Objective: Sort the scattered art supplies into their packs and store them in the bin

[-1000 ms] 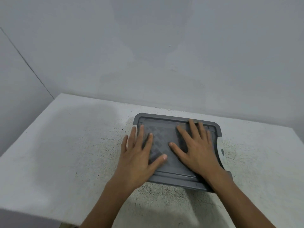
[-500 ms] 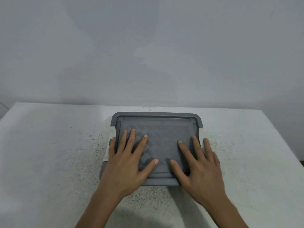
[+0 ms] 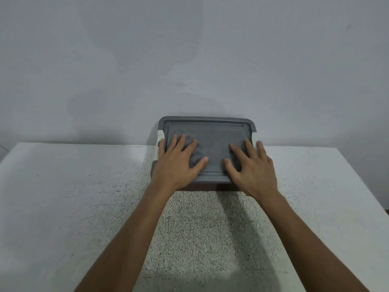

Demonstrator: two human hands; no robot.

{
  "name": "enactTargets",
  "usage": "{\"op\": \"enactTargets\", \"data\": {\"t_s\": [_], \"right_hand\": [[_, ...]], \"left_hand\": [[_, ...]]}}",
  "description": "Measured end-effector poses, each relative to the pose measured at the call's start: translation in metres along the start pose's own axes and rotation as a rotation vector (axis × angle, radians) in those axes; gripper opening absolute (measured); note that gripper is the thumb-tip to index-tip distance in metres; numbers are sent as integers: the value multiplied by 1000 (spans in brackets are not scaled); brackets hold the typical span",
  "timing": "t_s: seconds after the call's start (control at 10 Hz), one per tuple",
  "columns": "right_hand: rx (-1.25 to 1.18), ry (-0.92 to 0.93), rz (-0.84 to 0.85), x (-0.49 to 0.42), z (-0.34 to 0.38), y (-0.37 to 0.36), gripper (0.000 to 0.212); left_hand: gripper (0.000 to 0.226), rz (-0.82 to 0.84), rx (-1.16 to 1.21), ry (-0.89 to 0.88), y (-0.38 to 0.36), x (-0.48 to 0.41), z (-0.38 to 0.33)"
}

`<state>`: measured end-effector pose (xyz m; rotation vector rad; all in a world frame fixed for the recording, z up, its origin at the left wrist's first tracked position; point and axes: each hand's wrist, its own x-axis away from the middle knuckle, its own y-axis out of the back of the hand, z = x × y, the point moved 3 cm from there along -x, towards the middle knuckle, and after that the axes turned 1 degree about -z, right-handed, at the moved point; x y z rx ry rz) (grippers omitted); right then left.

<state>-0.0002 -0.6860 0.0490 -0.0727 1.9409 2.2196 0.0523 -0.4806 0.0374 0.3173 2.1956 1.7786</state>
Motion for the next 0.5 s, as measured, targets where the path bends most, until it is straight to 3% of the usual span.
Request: {"op": "enactTargets", "data": {"t_s": [0.4, 0.5], "right_hand": [[-7, 13, 33, -21, 2, 4, 65], [35, 24, 35, -20, 2, 11, 60]], "left_hand": [[68, -73, 82, 15, 5, -18, 3], [41, -188, 291, -67, 18, -8, -1]]}}
